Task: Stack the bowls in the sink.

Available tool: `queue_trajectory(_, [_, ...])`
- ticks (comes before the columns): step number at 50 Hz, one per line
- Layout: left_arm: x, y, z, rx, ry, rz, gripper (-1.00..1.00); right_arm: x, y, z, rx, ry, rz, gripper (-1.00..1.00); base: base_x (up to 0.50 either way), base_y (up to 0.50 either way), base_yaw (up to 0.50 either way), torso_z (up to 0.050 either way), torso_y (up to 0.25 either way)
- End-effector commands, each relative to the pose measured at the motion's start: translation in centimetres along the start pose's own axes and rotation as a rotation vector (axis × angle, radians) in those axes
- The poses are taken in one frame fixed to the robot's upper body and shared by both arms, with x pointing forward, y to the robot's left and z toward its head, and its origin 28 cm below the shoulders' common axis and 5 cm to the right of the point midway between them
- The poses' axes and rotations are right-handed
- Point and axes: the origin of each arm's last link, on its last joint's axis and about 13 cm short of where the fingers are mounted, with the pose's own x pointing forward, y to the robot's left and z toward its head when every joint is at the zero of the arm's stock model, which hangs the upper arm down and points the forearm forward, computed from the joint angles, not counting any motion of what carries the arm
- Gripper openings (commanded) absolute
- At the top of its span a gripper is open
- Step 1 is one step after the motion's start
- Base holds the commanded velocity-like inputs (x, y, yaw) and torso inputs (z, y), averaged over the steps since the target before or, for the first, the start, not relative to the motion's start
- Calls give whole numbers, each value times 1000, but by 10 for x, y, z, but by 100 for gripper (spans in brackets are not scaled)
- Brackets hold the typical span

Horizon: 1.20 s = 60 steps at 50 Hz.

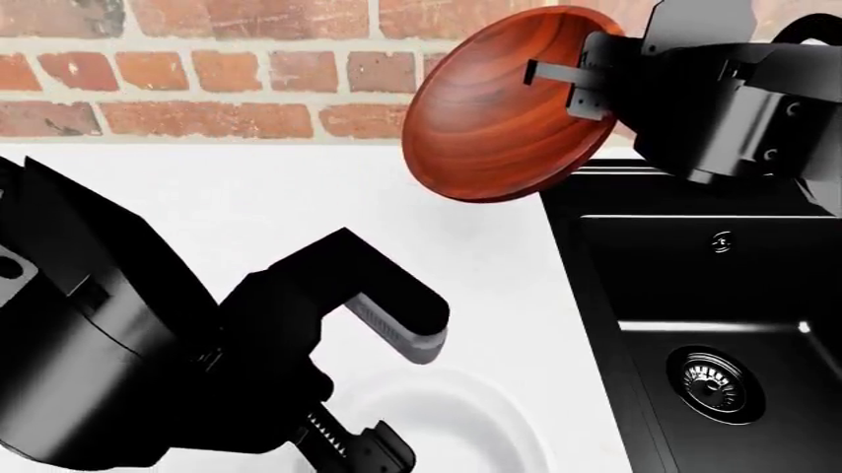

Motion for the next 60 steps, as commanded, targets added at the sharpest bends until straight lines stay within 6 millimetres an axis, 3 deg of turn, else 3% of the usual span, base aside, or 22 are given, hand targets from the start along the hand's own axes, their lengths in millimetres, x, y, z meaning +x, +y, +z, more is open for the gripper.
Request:
queue_trajectory(1, [8, -2, 4, 28, 35, 7, 100, 0, -1, 3, 5, -19, -4, -100, 0, 0, 0, 0, 0])
queue_trajectory(13, [14, -3, 5, 48, 61, 16, 100, -1, -2, 2, 2, -19, -6, -100, 0, 0, 0, 0, 0])
queue_trajectory(14, [15, -3, 4, 50, 61, 16, -100, -1, -1, 2, 2, -19, -6, -100, 0, 0, 0, 0, 0])
queue_trajectory(31, [18, -3, 2, 61, 73, 28, -100, -2, -3, 2, 3, -23, -11, -100, 0, 0, 0, 0, 0])
queue_trajectory(47, [-1, 1, -3, 21, -40, 32, -100, -10, -11, 12, 53, -80, -29, -100, 0, 0, 0, 0, 0])
queue_trajectory(60, [-17, 22, -3, -138, -206, 271, -100, -15, -15, 14, 65, -102, -25, -100, 0, 0, 0, 0, 1])
